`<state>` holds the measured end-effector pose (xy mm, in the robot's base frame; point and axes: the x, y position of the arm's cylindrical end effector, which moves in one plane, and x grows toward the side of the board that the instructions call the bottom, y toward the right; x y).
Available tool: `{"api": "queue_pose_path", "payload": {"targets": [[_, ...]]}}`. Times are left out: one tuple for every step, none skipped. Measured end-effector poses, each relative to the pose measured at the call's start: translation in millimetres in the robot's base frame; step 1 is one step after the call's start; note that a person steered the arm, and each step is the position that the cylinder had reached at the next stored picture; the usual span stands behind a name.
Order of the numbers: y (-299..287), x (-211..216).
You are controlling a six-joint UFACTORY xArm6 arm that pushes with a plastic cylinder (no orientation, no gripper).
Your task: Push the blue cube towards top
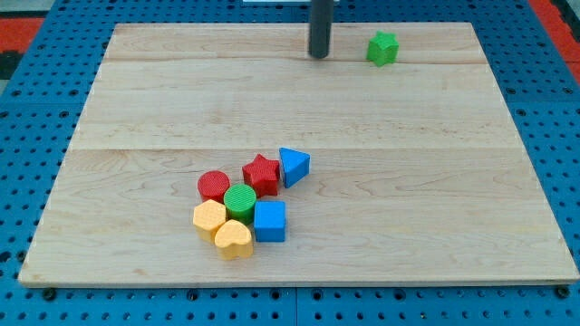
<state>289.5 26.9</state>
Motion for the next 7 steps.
{"api": "queue_pose_path", "payload": {"targets": [[44, 98], [72, 211], [69, 301], [-14, 314], [-53, 306], [-46, 282], [-34, 237]]}}
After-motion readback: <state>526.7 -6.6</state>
